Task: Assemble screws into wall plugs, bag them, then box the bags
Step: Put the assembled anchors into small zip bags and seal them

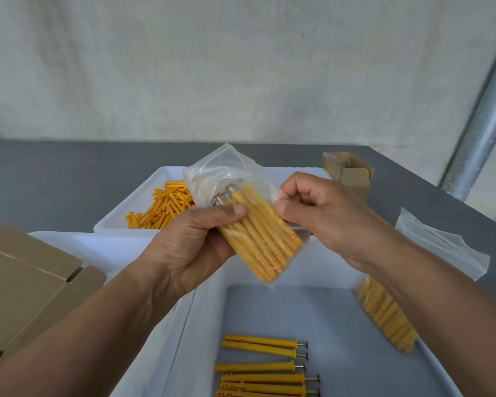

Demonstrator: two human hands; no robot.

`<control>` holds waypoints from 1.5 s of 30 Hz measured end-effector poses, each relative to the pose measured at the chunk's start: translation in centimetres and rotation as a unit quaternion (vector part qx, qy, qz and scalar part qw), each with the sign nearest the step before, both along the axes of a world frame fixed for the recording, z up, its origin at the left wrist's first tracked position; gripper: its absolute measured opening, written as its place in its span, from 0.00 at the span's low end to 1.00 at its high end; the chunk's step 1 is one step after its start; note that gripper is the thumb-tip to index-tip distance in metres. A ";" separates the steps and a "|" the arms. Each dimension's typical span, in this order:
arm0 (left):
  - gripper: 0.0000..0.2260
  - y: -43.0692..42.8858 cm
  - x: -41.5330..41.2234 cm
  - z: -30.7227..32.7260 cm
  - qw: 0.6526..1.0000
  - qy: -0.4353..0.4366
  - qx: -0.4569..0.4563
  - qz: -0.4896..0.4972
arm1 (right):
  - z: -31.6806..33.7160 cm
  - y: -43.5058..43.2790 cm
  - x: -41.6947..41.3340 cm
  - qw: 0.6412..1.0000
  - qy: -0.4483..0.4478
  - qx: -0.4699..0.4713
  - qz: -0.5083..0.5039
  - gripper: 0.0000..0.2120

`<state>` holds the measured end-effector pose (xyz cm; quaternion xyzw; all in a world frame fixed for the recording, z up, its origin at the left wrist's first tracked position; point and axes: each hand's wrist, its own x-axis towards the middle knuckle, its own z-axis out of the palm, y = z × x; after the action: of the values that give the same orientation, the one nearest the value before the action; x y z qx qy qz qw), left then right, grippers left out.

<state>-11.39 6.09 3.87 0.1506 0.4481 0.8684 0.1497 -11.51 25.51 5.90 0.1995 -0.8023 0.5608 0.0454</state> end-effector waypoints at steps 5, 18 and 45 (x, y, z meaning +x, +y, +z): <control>0.18 -0.3 0.0 0.1 1.000 0.002 -0.001 0.003 | 0.1 0.1 -0.1 0.999 0.013 0.042 -0.016 0.08; 0.10 0.2 0.2 -0.5 0.995 0.032 -0.080 0.042 | 0.7 1.1 0.0 0.994 -0.050 0.096 0.017 0.09; 0.08 -0.2 0.6 -0.8 0.796 0.252 -0.541 0.103 | 0.9 1.2 0.5 0.956 0.051 0.286 -0.027 0.14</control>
<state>-10.76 5.89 3.04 0.2115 0.8794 0.4265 -0.0014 -10.99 26.66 6.84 0.2107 -0.9309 0.2952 0.0424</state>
